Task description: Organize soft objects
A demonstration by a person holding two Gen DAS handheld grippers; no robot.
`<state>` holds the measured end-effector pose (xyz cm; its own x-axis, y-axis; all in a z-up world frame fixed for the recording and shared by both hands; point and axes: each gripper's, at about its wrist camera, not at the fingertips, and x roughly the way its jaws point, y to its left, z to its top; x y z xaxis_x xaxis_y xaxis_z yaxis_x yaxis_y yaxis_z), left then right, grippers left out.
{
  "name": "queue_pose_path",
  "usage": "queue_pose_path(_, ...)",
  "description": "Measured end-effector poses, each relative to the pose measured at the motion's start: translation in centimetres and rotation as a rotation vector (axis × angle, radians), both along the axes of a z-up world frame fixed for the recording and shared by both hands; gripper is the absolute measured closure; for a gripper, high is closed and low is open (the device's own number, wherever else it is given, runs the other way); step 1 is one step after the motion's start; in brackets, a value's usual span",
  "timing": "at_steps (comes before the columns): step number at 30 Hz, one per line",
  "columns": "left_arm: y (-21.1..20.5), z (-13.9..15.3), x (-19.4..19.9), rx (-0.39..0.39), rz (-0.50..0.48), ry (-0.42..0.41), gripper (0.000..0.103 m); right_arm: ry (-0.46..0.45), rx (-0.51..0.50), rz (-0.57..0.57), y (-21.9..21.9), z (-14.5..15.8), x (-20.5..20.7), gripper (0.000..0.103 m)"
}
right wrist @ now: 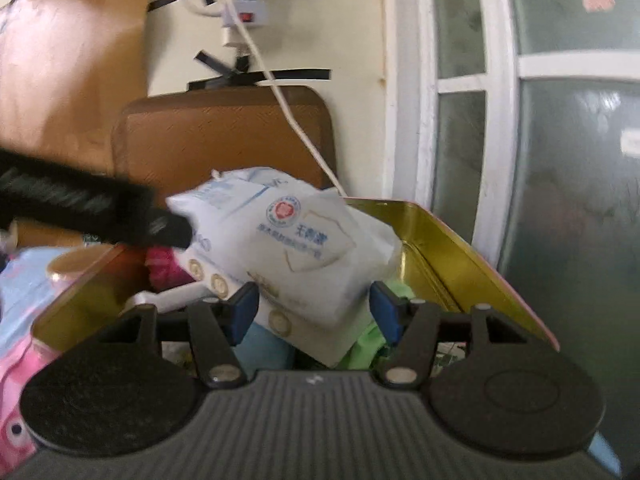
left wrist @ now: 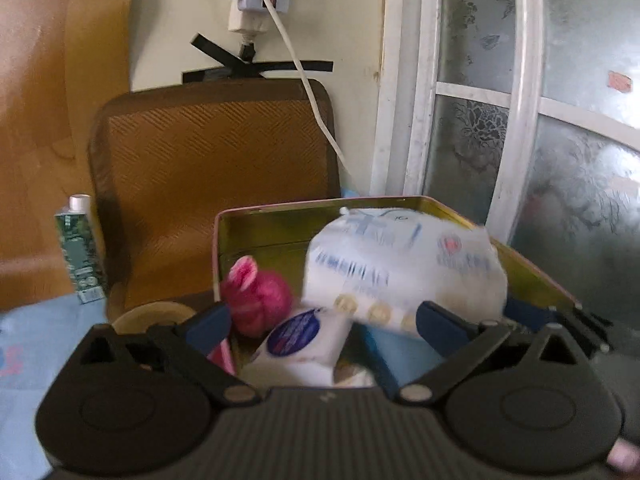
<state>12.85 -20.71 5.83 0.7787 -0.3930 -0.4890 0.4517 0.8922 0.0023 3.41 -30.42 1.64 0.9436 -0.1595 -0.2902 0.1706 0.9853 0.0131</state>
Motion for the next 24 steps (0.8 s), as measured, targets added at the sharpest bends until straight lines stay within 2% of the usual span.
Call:
queue_pose_path(4,1.2,-0.6,-1.7,0.021,-0.011,-0.01,0.0,-0.019,0.046,0.012,-0.2,-0.3,-0.2,0.038)
queue_pose_path(9,4.5,-0.8,-4.4,-0.013,-0.023,-0.013,0.0,-0.006,0.005,0.023,1.0,0.1,-0.3,0.038)
queue_pose_path(12,7.0,-1.1,-5.2,0.01,0.01,-0.031,0.0,-0.03,-0.007,0.021,1.3,0.5,-1.4,0.036)
queue_pose_path(15,9.8,-2.0,-6.1,0.072,0.083,-0.039,0.0,-0.061,-0.038,0.006,1.3,0.8,-1.9,0.033)
queue_pose_path(16,10.6,-2.5,-6.2,0.103,0.121,-0.039,0.0,-0.065,-0.049,-0.004,1.2,0.9,-1.8,0.028)
queue_pose_path(18,12.5,-3.5,-6.0,0.145,0.202,-0.017,0.0,-0.057,-0.045,-0.03,0.7,1.1,-1.5,0.027)
queue_pose_path(21,14.8,-4.8,-5.3,0.151,0.308,0.04,0.0,-0.055,0.005,-0.057,0.0,1.2,-1.4,0.027)
queue_pose_path(24,15.8,-5.4,-5.3,0.117,0.329,0.071,0.001,-0.062,0.062,-0.114,0.5,0.8,-2.0,0.027)
